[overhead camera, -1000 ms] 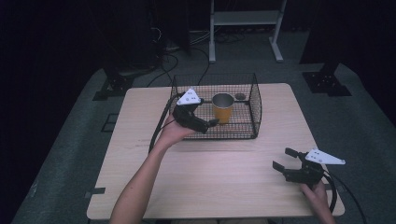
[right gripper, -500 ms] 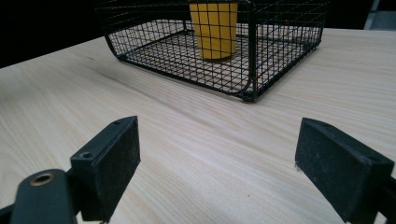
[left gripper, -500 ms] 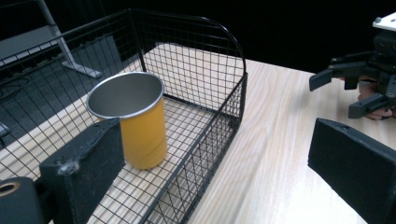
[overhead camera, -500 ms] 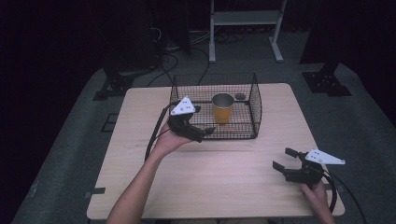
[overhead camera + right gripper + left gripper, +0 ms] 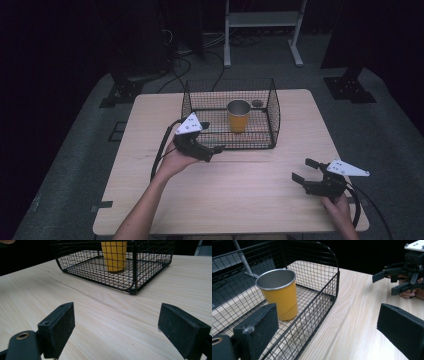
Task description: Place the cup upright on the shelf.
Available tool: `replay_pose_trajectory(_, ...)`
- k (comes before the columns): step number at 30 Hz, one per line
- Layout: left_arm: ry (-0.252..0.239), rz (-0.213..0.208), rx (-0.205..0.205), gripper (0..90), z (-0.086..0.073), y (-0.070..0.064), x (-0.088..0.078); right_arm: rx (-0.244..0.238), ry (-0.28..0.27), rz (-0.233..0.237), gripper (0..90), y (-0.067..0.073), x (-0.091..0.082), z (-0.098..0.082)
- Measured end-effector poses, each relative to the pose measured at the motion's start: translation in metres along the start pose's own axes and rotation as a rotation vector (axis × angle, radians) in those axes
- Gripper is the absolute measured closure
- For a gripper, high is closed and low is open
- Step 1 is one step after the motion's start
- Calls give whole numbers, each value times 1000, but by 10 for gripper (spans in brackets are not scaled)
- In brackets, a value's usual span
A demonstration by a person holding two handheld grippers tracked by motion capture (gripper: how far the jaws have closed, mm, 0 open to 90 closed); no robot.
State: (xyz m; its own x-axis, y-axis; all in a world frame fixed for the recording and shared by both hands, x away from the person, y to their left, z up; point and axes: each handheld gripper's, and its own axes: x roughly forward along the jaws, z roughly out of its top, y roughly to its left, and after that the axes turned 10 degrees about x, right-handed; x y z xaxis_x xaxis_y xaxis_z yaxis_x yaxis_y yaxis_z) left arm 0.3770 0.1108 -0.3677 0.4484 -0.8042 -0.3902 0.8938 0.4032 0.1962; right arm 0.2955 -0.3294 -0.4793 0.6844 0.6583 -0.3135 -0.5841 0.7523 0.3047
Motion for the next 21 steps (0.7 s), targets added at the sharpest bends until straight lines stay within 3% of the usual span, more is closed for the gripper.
replay_pose_trajectory(13, 8, 10, 14, 31, -15, -16, -9, -1, -1, -4, 130, 0, 0, 0)
replay_pose_trajectory(21, -9, 16, 1, 32, -23, -23, -14, -1, 0, -4, 130, 0, 0, 0)
